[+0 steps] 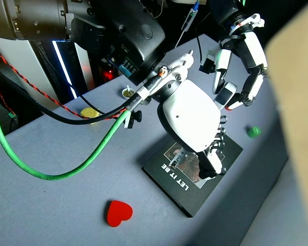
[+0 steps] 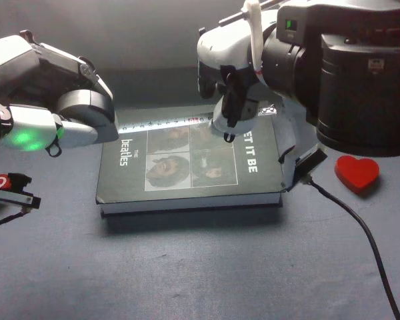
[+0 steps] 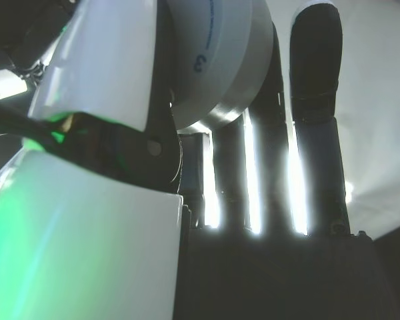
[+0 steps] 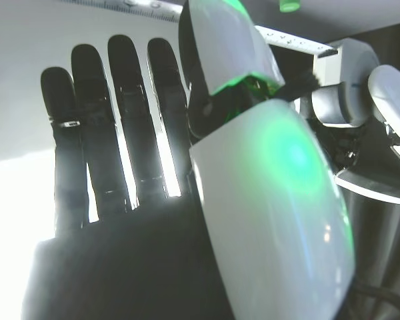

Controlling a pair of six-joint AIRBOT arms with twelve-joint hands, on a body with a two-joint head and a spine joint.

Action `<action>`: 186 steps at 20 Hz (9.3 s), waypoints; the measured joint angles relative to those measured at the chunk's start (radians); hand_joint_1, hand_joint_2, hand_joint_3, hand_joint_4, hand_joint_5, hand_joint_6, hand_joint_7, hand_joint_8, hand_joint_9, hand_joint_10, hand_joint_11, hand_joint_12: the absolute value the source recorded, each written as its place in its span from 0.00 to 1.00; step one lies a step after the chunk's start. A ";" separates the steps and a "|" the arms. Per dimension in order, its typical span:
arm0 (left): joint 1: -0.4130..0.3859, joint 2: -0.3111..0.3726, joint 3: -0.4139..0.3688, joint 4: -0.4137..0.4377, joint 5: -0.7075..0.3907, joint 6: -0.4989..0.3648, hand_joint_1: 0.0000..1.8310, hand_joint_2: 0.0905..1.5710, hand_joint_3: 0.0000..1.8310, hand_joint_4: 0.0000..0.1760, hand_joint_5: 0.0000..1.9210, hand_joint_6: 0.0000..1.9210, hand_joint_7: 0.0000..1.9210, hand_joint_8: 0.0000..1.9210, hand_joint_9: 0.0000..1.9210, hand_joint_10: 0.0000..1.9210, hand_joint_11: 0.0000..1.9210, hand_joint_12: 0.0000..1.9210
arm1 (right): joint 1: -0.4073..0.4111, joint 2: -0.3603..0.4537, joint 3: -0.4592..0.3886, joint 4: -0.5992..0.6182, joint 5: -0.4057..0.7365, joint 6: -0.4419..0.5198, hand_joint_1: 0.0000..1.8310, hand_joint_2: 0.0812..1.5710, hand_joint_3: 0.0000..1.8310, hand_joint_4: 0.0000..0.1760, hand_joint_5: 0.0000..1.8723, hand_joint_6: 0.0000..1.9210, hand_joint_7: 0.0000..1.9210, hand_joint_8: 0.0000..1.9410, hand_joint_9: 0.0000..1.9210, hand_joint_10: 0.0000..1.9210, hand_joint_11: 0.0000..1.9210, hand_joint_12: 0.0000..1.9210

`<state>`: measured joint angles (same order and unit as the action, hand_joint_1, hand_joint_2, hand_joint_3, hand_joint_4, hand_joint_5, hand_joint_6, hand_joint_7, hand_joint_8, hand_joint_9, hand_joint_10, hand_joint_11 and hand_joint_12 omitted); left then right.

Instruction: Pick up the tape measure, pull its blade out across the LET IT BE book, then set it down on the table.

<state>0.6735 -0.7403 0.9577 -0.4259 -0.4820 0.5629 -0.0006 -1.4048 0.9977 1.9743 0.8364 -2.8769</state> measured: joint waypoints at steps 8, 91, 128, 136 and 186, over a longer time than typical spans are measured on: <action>0.005 -0.002 0.002 0.000 0.000 -0.004 0.75 0.70 0.00 0.00 0.50 0.38 0.49 0.56 0.47 0.69 0.46 0.64 | -0.018 0.000 0.000 -0.015 -0.005 0.026 0.56 0.69 0.00 0.00 0.38 0.01 0.39 0.00 0.36 0.01 0.17 0.48; 0.010 -0.006 0.006 0.000 -0.013 -0.019 0.75 0.70 0.00 0.00 0.50 0.40 0.49 0.56 0.47 0.69 0.45 0.64 | -0.053 0.105 0.013 -0.120 -0.159 0.066 0.75 0.70 0.00 0.00 0.46 0.54 0.54 0.48 0.47 0.65 0.39 0.62; 0.011 -0.010 0.006 -0.004 -0.027 -0.019 0.75 0.69 0.00 0.00 0.50 0.39 0.50 0.54 0.47 0.69 0.46 0.66 | -0.080 0.252 0.102 -0.128 -0.312 -0.009 0.75 0.70 0.00 0.00 0.44 0.56 0.52 0.49 0.48 0.65 0.40 0.62; 0.011 -0.010 0.008 -0.004 -0.027 -0.019 0.75 0.69 0.00 0.00 0.50 0.40 0.51 0.53 0.48 0.69 0.47 0.65 | -0.080 0.251 0.100 -0.128 -0.312 -0.008 0.67 0.72 0.00 0.00 0.44 0.62 0.51 0.50 0.46 0.43 0.38 0.61; 0.311 -0.243 0.507 0.537 -0.225 -0.649 0.75 0.70 0.00 0.00 0.49 0.41 0.50 0.55 0.46 0.70 0.45 0.66 | -0.141 0.349 -0.257 -0.607 -0.272 0.514 0.03 0.65 0.00 0.68 0.00 0.00 0.00 0.00 0.00 0.00 0.00 0.12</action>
<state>0.9844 -0.9829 1.4643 0.1108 -0.7071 -0.0864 -0.1413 -1.0554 0.7403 1.3670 0.5648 -2.3631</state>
